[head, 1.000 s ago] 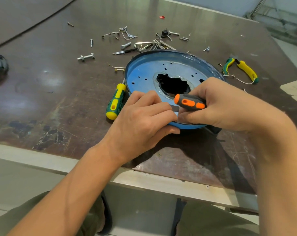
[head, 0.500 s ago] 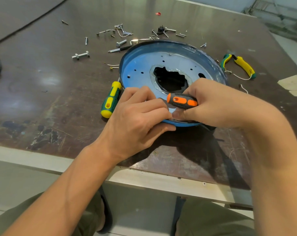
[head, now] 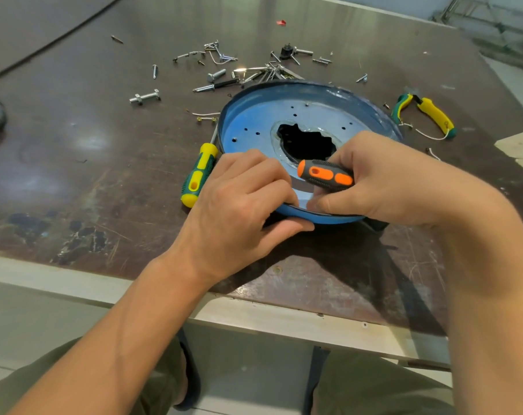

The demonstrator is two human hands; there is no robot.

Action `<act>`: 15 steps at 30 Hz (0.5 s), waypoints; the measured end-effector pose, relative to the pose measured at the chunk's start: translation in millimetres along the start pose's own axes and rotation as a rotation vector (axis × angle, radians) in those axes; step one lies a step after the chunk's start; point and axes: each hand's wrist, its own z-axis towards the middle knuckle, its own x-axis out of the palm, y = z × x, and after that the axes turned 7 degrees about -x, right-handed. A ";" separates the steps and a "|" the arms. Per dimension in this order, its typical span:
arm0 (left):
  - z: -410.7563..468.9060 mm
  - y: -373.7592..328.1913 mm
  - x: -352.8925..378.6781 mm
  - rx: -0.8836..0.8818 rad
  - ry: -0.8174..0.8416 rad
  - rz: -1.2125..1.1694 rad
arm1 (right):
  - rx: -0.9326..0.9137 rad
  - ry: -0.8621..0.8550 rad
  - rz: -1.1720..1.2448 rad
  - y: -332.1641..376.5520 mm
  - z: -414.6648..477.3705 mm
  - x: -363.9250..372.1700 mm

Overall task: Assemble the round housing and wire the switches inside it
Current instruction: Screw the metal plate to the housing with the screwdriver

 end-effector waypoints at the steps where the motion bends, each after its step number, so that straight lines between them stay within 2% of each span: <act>1: 0.1 -0.1 -0.2 0.001 0.000 0.004 | -0.009 -0.009 0.006 1.0 -1.1 -1.2; 5: 0.0 -0.4 0.3 0.010 0.013 0.011 | -0.015 -0.020 0.028 2.9 -2.4 -4.3; 15: -0.8 1.1 2.7 0.027 0.017 -0.028 | 0.104 -0.023 -0.044 3.9 4.7 5.4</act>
